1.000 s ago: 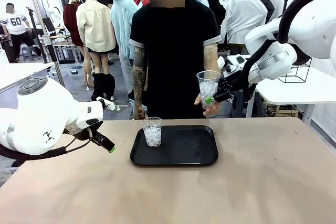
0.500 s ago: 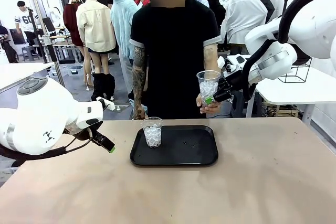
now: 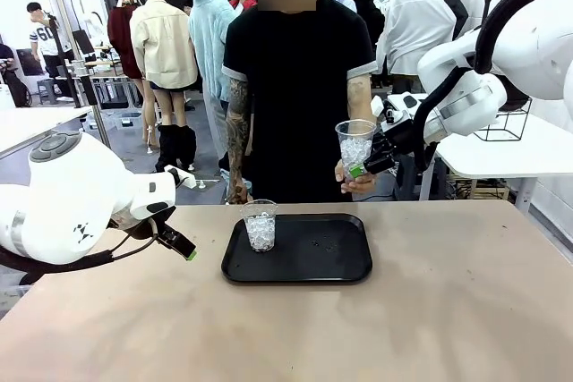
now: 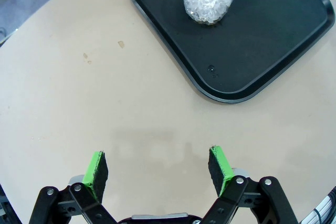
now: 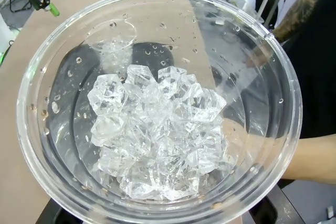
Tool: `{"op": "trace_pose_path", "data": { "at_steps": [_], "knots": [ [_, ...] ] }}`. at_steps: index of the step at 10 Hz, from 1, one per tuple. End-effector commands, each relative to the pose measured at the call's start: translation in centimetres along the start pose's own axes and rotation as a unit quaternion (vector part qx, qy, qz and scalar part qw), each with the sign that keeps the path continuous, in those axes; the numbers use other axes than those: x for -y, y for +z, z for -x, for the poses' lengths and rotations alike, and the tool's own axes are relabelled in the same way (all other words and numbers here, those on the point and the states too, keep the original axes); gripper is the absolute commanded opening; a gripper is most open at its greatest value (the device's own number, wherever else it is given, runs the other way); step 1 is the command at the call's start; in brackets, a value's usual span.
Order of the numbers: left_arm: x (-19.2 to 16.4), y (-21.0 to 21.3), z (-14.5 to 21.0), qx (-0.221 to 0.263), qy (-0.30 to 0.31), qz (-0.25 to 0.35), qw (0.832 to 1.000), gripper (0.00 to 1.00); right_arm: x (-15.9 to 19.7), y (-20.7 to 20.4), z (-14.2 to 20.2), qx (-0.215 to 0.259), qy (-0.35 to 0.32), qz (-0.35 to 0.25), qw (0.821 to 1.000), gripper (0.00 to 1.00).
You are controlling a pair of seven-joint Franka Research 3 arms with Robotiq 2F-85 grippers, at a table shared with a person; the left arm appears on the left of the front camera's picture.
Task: Pour the drink into the iced cup.
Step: Pick up the iced cup indicated by the human and present it to them.
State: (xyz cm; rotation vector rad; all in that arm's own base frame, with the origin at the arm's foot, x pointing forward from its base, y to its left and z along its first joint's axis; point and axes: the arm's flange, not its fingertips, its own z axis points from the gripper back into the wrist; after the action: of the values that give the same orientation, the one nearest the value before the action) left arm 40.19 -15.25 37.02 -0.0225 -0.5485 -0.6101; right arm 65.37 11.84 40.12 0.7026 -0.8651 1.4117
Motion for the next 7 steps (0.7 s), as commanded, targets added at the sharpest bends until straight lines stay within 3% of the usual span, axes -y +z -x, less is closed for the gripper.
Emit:
{"op": "trace_pose_path", "data": {
  "at_steps": [1,5,7],
  "knots": [
    [-0.2,0.1,0.0,0.001,0.002,0.0,1.0,1.0,-0.6,0.8,-0.1,-0.001,-0.002,-0.003,1.0,1.0],
    [-0.2,0.1,0.0,0.001,0.002,0.0,1.0,1.0,-4.1,5.6,2.2,0.003,-0.027,0.036,0.999,1.0],
    [-0.2,0.1,0.0,0.001,0.002,0.0,1.0,1.0,-7.9,9.0,3.5,-0.027,-0.092,0.084,0.992,1.0]
  ]
}}
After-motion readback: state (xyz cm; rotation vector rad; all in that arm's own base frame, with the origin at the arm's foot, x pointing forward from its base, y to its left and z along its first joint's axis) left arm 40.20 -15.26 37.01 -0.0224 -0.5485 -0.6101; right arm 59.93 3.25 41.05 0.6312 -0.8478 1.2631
